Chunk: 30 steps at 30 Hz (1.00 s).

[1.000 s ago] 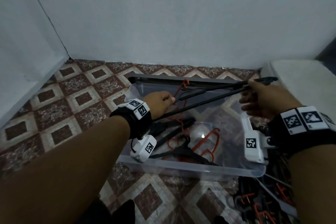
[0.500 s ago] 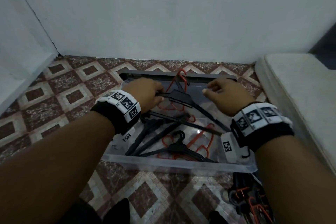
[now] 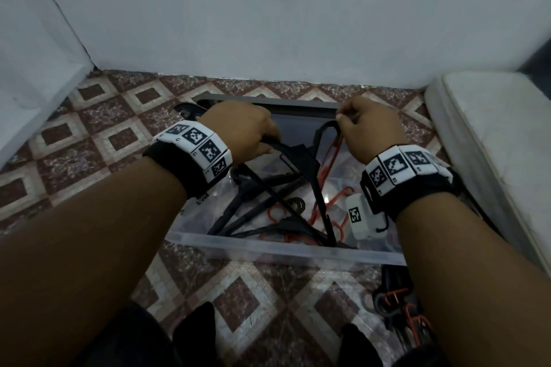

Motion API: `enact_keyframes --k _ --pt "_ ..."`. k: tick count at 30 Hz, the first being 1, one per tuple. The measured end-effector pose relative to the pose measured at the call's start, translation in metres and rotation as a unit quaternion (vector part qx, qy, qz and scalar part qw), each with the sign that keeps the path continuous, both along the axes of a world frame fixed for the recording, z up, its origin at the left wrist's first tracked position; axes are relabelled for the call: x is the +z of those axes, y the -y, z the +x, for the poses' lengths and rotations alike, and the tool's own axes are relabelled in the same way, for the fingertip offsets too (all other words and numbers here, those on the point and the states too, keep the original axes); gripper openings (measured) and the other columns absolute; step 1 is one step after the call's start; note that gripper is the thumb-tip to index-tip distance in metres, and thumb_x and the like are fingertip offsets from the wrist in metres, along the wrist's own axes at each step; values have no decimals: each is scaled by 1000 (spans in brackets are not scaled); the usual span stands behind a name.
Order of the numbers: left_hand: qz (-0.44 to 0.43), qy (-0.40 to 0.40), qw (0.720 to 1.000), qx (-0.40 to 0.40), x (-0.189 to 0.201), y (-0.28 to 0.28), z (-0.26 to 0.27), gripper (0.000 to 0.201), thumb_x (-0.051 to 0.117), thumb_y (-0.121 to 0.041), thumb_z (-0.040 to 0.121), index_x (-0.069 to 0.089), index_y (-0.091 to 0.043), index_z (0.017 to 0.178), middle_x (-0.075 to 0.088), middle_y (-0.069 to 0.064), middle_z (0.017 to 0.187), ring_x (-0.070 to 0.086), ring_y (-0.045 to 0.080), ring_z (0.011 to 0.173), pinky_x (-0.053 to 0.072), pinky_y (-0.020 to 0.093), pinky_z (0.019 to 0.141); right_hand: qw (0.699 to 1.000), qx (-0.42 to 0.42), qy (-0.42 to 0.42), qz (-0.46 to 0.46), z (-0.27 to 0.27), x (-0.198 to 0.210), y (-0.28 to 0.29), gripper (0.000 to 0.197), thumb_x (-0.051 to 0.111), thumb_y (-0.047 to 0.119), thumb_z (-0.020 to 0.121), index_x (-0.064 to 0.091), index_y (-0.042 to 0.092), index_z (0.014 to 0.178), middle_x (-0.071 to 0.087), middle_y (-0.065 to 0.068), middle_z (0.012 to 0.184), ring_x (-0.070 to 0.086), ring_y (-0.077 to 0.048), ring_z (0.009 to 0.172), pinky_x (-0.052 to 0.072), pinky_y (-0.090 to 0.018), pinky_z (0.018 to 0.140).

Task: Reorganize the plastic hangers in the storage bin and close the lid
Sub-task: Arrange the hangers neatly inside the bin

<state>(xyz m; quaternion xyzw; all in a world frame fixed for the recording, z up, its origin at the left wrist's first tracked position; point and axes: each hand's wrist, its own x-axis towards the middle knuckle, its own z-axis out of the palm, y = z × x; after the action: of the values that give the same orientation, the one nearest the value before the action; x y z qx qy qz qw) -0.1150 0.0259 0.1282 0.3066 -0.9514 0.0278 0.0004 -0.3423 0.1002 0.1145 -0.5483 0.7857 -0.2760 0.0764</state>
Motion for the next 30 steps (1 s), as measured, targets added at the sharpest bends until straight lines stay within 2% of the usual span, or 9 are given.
enact_keyframes --k 7,11,13,16,18,21,23,27,30 --pt "29 -43 993 110 -13 18 2 28 58 -42 92 64 -30 117 68 -2 107 62 24 93 47 30 69 985 -93 -99 107 -25 0 -3 26 52 14 93 75 3 94 72 -17 96 64 -31 82 45 -29 68" --pt "73 -60 989 113 -21 23 8 22 59 -40 92 62 -30 112 66 -4 104 60 22 89 50 34 72 971 -110 -109 180 -38 1 -12 28 55 21 92 70 6 110 67 -19 113 62 -35 101 49 -34 80" --pt "82 -63 990 93 -24 24 8 20 60 -39 92 63 -31 110 60 -7 99 54 18 84 46 33 71 977 -105 -117 146 -39 1 -12 39 56 34 91 63 13 123 60 -17 123 57 -35 111 48 -37 91" --pt "85 -86 991 51 -27 22 5 20 62 -37 92 67 -28 109 52 -9 93 52 17 83 42 32 72 998 10 55 40 -31 3 -5 37 56 42 94 59 21 124 66 -1 109 63 -17 95 47 -30 82" --pt "96 -105 989 43 -28 21 5 24 61 -35 93 67 -25 113 59 -5 98 57 20 89 45 34 76 971 72 227 -5 -21 4 -4 18 53 32 99 66 23 107 73 -2 93 67 -13 76 50 -28 67" --pt "113 -136 983 44 -32 21 5 27 58 -35 95 67 -26 119 66 -4 105 60 17 93 47 32 79 946 126 295 -52 -18 11 -9 28 54 41 97 73 20 93 75 -4 79 69 -15 72 50 -25 65" --pt "128 -161 978 43 -35 20 3 24 58 -34 96 69 -26 116 68 -8 100 60 12 86 43 25 74 949 168 259 -59 -18 14 -12 34 58 49 92 73 19 89 74 0 76 68 -10 71 50 -21 67" --pt "182 -160 969 57 -46 21 -7 19 59 -35 95 70 -30 110 67 -15 82 59 3 72 42 21 62 970 205 121 -48 -12 21 -14 27 65 48 88 70 21 87 66 17 69 60 2 64 46 -12 60" --pt "191 -164 965 78 -62 24 -13 27 62 -41 92 66 -32 117 69 -10 96 64 8 88 43 17 70 973 223 66 -3 -7 18 -14 20 66 37 90 68 28 108 69 11 90 64 -7 81 50 -18 71"
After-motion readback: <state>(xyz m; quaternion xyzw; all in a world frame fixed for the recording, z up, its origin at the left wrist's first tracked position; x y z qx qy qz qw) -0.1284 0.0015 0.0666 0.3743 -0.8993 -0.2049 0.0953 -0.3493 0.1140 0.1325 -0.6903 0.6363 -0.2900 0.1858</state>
